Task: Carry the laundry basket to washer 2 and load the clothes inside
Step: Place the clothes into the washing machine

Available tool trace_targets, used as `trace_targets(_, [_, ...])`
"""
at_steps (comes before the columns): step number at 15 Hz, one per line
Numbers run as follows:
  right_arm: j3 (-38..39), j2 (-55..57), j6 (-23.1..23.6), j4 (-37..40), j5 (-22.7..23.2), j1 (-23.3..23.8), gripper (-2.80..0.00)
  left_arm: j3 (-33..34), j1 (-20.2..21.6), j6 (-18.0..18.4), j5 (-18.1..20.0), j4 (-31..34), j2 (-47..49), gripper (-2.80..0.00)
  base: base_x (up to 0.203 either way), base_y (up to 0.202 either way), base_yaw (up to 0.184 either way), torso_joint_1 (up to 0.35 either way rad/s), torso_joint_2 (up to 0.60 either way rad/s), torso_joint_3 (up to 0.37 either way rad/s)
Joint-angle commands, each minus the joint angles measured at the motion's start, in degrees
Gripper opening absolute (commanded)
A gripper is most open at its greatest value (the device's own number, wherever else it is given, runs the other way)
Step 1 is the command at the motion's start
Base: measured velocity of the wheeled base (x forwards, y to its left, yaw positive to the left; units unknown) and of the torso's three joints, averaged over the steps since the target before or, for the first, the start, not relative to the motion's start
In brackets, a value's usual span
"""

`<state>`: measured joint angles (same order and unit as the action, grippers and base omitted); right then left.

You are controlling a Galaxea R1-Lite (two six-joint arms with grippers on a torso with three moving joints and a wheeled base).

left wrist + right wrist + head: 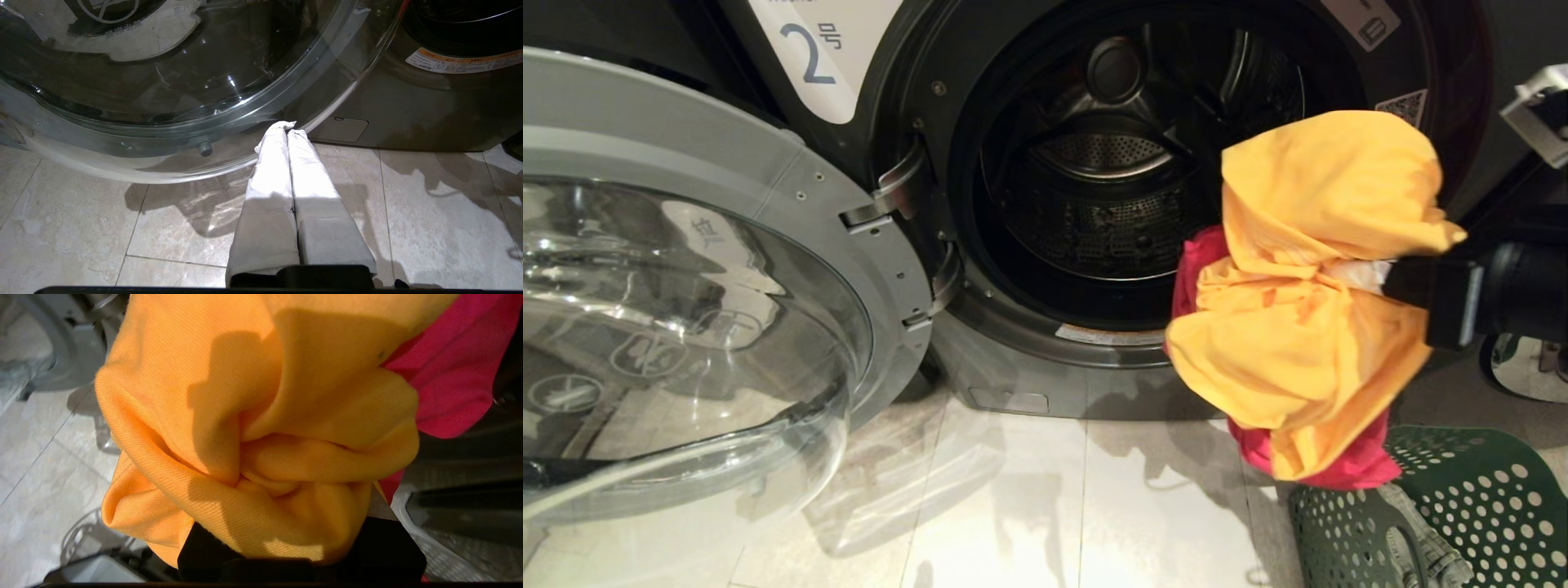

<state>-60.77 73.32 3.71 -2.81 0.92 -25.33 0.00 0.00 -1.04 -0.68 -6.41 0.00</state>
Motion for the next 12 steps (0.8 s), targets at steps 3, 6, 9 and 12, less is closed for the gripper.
trace_targets(3, [0.0,16.9,-0.9,-22.3,-2.7,-1.2,-2.8,2.3,0.0,0.0,0.0,-0.1,0.0,-2.8,0.0,0.0,0.0,0.0,0.0,0.0])
trace_targets(6, [0.1,22.4,-0.8,-31.7,-5.5,-1.9,-2.8,2.3,0.0,0.0,0.0,0.0,0.0,-2.8,0.0,0.0,0.0,0.0,0.0,0.0])
trace_targets(9, [-1.9,28.3,-0.6,-35.3,-8.8,-3.5,-2.8,2.3,0.0,0.0,0.0,-0.1,0.0,-2.8,0.0,0.0,0.0,0.0,0.0,0.0])
trace_targets(12, [-11.0,36.6,-0.5,-38.4,-11.1,-4.6,-2.8,2.3,0.0,0.0,0.0,0.0,0.0,-2.8,0.0,0.0,0.0,0.0,0.0,0.0])
